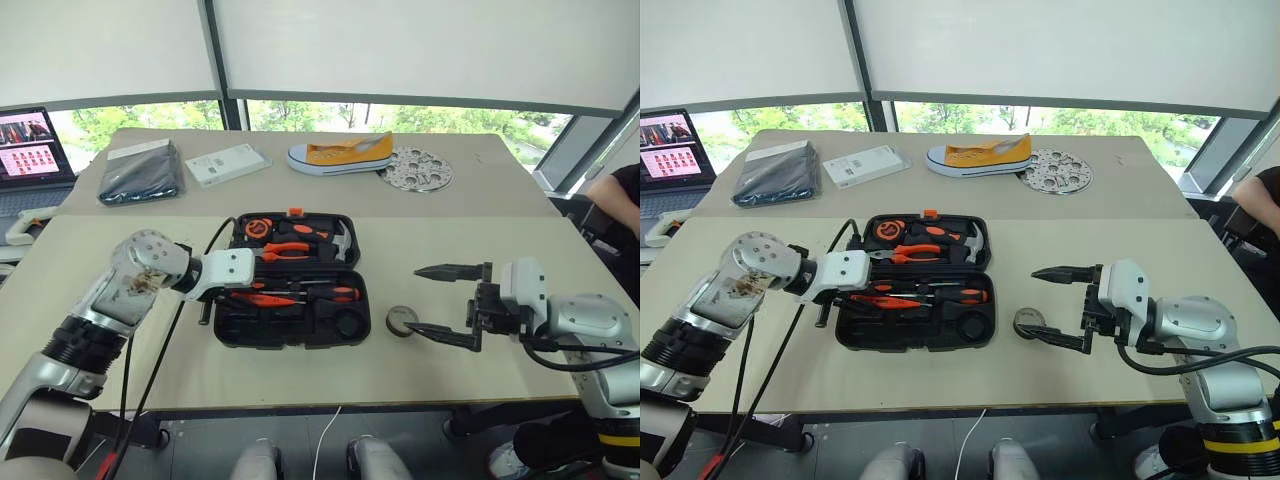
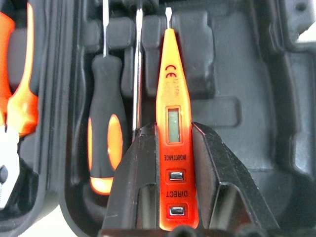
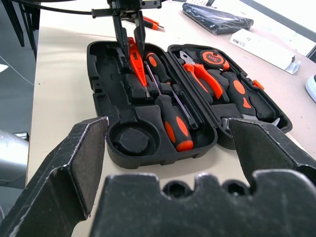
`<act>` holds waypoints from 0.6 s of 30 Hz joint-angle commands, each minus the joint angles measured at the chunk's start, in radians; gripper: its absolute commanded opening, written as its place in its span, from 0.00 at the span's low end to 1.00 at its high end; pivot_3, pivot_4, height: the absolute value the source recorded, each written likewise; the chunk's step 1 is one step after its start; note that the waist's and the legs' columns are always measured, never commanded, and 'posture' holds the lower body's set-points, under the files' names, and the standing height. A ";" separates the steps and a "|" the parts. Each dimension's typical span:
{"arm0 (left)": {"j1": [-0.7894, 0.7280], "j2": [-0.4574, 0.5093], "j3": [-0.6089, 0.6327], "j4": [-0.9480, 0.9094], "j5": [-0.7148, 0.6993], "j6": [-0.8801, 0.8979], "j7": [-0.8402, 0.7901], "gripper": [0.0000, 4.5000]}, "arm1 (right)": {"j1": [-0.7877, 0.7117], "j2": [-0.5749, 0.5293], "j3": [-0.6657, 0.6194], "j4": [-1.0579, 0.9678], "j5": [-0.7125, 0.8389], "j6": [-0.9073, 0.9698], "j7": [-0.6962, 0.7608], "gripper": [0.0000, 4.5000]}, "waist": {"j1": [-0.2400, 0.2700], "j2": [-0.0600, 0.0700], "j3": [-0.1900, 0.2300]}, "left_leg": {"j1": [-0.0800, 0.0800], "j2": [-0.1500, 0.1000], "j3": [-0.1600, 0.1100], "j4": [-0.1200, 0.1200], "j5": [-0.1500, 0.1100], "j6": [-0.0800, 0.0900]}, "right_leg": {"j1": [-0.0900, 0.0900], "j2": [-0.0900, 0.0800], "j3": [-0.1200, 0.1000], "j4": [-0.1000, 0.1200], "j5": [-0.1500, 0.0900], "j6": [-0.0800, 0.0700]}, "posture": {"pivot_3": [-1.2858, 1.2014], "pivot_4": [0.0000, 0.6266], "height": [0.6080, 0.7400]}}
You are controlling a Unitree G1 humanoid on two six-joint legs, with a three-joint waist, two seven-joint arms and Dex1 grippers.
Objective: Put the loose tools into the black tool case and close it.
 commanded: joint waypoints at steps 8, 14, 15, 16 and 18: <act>0.069 -0.007 0.029 -0.016 -0.023 0.013 0.006 0.12 | -0.020 -0.002 -0.026 0.003 0.010 -0.032 0.001 1.00 | -0.004 0.000 0.000 | 0.001 0.000 0.000 0.000 0.000 0.000 | 0.000 0.000 0.000 0.000 -0.001 0.001 | 0.52 0.24 1.00; 0.071 -0.022 0.154 0.052 -0.100 -0.122 0.035 0.48 | -0.023 -0.012 -0.029 -0.004 0.030 -0.004 0.007 1.00 | 0.001 0.000 0.000 | 0.000 0.000 0.000 0.000 0.000 0.000 | 0.000 0.000 0.000 0.000 0.000 0.000 | 0.52 0.24 1.00; 0.065 -0.020 0.168 0.060 -0.119 -0.120 0.024 0.57 | -0.023 -0.014 -0.031 -0.006 0.035 0.001 0.008 1.00 | 0.002 0.000 0.000 | 0.000 0.000 0.000 0.001 0.000 0.000 | 0.001 0.000 0.000 0.000 0.000 0.000 | 0.52 0.24 1.00; 0.060 -0.029 0.198 0.064 -0.168 -0.116 0.003 0.65 | -0.023 -0.020 -0.032 -0.004 0.036 0.003 0.014 1.00 | 0.002 0.000 0.000 | 0.000 0.000 0.000 0.001 0.000 0.000 | 0.001 0.000 0.000 0.000 0.000 0.000 | 0.52 0.24 1.00; 0.069 -0.036 0.247 0.048 -0.265 -0.080 -0.048 0.73 | -0.024 -0.027 -0.034 0.002 0.035 0.004 0.023 1.00 | 0.001 0.000 0.000 | 0.000 0.000 0.000 0.001 0.000 0.000 | 0.000 0.000 0.000 0.000 0.000 0.000 | 0.52 0.24 1.00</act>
